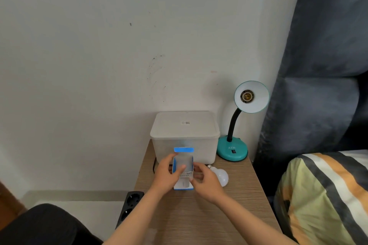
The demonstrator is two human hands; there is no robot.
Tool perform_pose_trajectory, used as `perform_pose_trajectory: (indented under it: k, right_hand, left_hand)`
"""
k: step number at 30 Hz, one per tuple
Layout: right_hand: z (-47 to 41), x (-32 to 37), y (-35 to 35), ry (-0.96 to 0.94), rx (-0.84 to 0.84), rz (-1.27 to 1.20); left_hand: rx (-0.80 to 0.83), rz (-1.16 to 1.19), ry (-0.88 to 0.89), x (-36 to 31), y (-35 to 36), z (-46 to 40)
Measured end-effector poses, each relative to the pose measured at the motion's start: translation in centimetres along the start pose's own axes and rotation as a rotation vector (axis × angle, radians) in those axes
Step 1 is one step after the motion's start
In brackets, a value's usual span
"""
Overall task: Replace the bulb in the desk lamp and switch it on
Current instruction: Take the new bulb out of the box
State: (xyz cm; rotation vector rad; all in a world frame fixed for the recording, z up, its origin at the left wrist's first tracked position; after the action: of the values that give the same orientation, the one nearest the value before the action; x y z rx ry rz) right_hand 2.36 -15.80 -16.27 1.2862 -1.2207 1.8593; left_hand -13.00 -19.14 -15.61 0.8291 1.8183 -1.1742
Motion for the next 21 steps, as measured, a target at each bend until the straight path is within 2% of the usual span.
perform_pose_trajectory:
  k: [5, 8, 10, 17, 21]
  right_hand:
    - [-0.7, 0.9, -0.6, -0.032, -0.073, 0.133]
    - [-1.6, 2.0, -1.0, -0.107, -0.2, 0.236]
    - [-2.4, 2.8, -1.0, -0.149, -0.219, 0.294]
    - [-5.4, 4.8, -0.1, -0.047, 0.014, 0.777]
    - [-6.3, 5.5, 0.5, -0.016, 0.034, 0.891]
  left_hand:
    - [0.218, -0.011, -0.008, 1.1, -1.5, -0.9]
    - [0.276, -0.008, -0.025, 1.5, -2.0, -1.7]
    - [0.312, -0.014, -0.044, 1.5, -2.2, -2.0]
    - [0.365, 0.034, -0.089, 2.2, -2.8, -2.6]
    - [0.381, 0.017, -0.091, 2.0, -2.9, -2.7]
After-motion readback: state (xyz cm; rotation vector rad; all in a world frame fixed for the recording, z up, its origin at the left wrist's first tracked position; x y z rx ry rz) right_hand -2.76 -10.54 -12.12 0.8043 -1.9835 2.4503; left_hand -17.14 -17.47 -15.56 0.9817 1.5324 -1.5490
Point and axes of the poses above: each hand's wrist, its own z-axis away from the middle knuckle, its own y-axis out of the palm, x = y × z, the point moved 2 cm from there along -z, towards the middle knuckle, and after that the axes turned 8 degrees about y, right-handed, at the moved point
